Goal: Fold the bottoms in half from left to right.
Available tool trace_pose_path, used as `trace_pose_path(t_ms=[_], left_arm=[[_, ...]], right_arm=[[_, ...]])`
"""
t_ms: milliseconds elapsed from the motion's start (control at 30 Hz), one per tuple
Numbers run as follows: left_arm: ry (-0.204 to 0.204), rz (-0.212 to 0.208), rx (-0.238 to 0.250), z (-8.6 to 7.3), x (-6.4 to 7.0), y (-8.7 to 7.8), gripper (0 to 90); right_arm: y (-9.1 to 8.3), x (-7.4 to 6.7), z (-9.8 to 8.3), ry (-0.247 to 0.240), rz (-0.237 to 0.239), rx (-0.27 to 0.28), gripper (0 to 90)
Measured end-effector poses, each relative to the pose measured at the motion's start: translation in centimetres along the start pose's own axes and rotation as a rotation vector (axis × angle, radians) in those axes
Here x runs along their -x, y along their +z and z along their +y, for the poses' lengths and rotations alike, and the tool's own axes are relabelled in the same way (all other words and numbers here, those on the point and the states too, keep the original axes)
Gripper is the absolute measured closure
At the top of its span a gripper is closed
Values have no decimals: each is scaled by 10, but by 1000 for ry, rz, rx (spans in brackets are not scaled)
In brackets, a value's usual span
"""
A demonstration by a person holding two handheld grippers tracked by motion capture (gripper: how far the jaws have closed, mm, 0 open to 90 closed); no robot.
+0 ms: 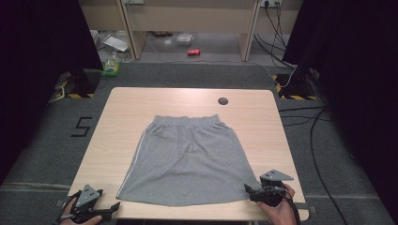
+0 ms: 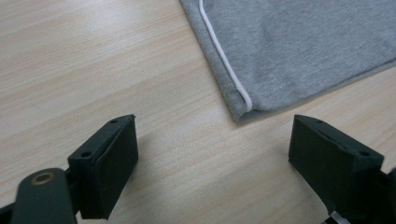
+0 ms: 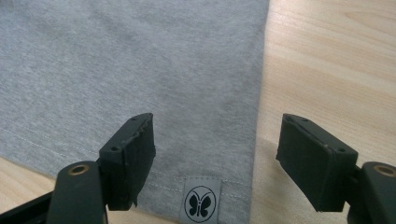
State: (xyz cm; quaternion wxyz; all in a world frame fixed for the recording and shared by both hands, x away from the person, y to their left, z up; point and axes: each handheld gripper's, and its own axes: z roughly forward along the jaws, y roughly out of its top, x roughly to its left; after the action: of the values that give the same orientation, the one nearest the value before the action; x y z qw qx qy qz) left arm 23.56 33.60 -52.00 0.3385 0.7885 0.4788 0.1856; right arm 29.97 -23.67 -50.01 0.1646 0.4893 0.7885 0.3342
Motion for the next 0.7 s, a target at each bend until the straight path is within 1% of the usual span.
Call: trace_pose_path(t_ms=[267, 367, 500, 700], left_arm=[[-1, -2, -3, 1, 0, 0, 151], [-22, -19, 3, 1, -3, -1, 151], [-40, -32, 15, 1, -5, -1, 152], [-35, -35, 8, 3, -5, 0, 158]], right_arm=[[0, 0, 0, -3, 2, -2, 278], [0, 0, 0, -3, 3, -5, 278], [0, -1, 0, -7, 2, -3, 278], [0, -1, 0, -13, 3, -1, 278]])
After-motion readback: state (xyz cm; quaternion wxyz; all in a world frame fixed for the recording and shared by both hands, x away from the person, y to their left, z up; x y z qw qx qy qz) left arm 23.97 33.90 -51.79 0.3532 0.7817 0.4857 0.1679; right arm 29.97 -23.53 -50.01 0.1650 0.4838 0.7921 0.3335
